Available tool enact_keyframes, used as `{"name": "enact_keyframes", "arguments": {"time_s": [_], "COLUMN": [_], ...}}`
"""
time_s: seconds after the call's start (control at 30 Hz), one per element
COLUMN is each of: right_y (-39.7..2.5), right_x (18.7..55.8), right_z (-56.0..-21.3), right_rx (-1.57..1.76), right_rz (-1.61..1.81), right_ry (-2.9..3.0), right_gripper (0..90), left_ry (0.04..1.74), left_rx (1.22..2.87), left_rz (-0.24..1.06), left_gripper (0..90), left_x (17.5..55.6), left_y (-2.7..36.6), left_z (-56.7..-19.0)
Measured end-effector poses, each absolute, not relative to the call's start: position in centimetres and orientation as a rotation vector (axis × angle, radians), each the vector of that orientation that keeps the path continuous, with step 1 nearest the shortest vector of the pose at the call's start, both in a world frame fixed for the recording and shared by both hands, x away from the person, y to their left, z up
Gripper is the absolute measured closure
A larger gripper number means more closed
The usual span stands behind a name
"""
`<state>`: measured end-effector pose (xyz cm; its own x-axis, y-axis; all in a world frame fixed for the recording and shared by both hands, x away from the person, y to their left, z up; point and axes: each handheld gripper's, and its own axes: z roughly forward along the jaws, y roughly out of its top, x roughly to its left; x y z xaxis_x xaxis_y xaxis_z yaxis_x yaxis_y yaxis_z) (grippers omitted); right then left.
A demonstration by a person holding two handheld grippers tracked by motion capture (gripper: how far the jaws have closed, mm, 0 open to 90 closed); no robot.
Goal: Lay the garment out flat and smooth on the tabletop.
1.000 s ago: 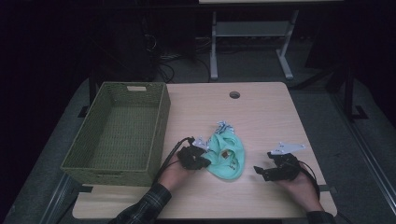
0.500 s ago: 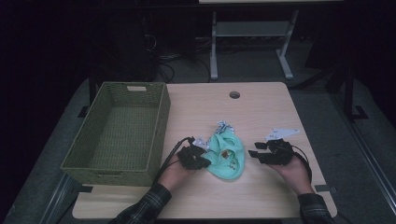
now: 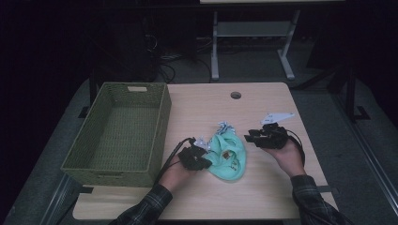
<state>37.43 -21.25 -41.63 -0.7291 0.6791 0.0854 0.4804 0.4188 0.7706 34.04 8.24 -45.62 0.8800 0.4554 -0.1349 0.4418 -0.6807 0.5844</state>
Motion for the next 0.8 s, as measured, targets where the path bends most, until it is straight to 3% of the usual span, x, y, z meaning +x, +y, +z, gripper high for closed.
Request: {"name": "enact_keyframes", "arguments": {"time_s": [0.37, 0.8], "right_y": [-18.6, -16.4], "right_x": [40.9, 44.3], "right_z": [-41.8, -44.4], "right_rx": [0.999, 1.041], "right_rz": [1.207, 1.181], "right_ry": [2.491, 2.552], "right_gripper": [73.8, 74.0], "left_ry": [0.652, 0.665], "left_rx": [2.407, 2.397], "left_rz": [0.03, 0.03], "left_gripper": [88.6, 88.6], "left_x": [34.0, 33.9], "left_y": [8.2, 8.1], "left_z": [-45.6, -45.7]}}
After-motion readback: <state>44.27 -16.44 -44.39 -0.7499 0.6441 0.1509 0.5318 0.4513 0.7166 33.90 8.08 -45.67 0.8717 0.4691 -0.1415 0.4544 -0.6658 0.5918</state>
